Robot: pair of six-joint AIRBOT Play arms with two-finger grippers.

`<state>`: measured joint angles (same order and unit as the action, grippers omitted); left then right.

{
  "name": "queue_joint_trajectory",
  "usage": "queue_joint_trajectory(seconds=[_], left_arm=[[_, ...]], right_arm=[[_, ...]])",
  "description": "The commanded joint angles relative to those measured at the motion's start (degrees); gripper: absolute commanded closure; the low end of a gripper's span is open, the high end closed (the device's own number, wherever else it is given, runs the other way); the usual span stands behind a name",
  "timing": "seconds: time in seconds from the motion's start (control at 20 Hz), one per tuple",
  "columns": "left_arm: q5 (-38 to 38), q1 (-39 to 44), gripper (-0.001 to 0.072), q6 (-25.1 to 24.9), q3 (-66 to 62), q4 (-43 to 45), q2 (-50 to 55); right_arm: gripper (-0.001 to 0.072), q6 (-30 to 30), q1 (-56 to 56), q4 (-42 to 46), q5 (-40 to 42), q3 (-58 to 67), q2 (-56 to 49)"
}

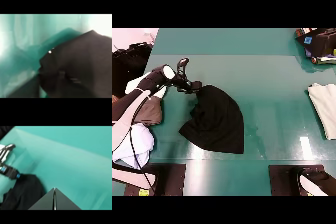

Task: Fold the shirts.

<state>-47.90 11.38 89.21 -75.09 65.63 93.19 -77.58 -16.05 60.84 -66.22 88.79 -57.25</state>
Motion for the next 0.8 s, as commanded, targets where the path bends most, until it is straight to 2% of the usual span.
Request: queue_joint_trajectory(seconds=[0.0,0.1,0.25,0.3,0.35,0.4,0.55,0.75], left_arm=[[3.91,-0.61,0.0685,-1.38,-1.92,-2.05,1.95],[1.53,-1.86,0.0686,-1.38,-5.66,0.07,0.52],[0.76,-3.58,0.0686,-1.46,-10.01,5.25,-3.32],[0.76,-3.91,0.0685,-2.16,-10.78,6.49,-4.76],[0.68,-3.91,0.0685,-3.08,-11.32,7.28,-5.92],[0.79,-3.91,0.0686,-3.91,-11.45,7.65,-6.78],[-0.83,-3.91,0.0685,-4.17,-11.45,7.76,-7.23],[-2.08,-3.91,0.0685,-4.17,-11.45,7.80,-7.19]], right_arm=[[0.0697,-6.47,-0.02,4.22,-9.05,-1.53,-1.66],[0.0697,-7.72,0.00,4.61,-12.35,-8.28,-1.86],[0.0691,-11.98,-0.02,3.39,-11.96,-23.74,-1.88],[0.0556,-11.96,-0.02,1.42,-10.95,-29.53,-2.08],[0.0293,-11.91,-0.02,-1.86,-9.51,-35.52,-2.93],[0.0222,-11.54,-0.04,-5.84,-7.93,-40.37,-4.44],[0.0228,-4.48,-3.96,-16.72,0.74,-49.75,-10.82],[0.0229,-1.73,-12.09,-21.97,10.10,-47.91,-20.31]])
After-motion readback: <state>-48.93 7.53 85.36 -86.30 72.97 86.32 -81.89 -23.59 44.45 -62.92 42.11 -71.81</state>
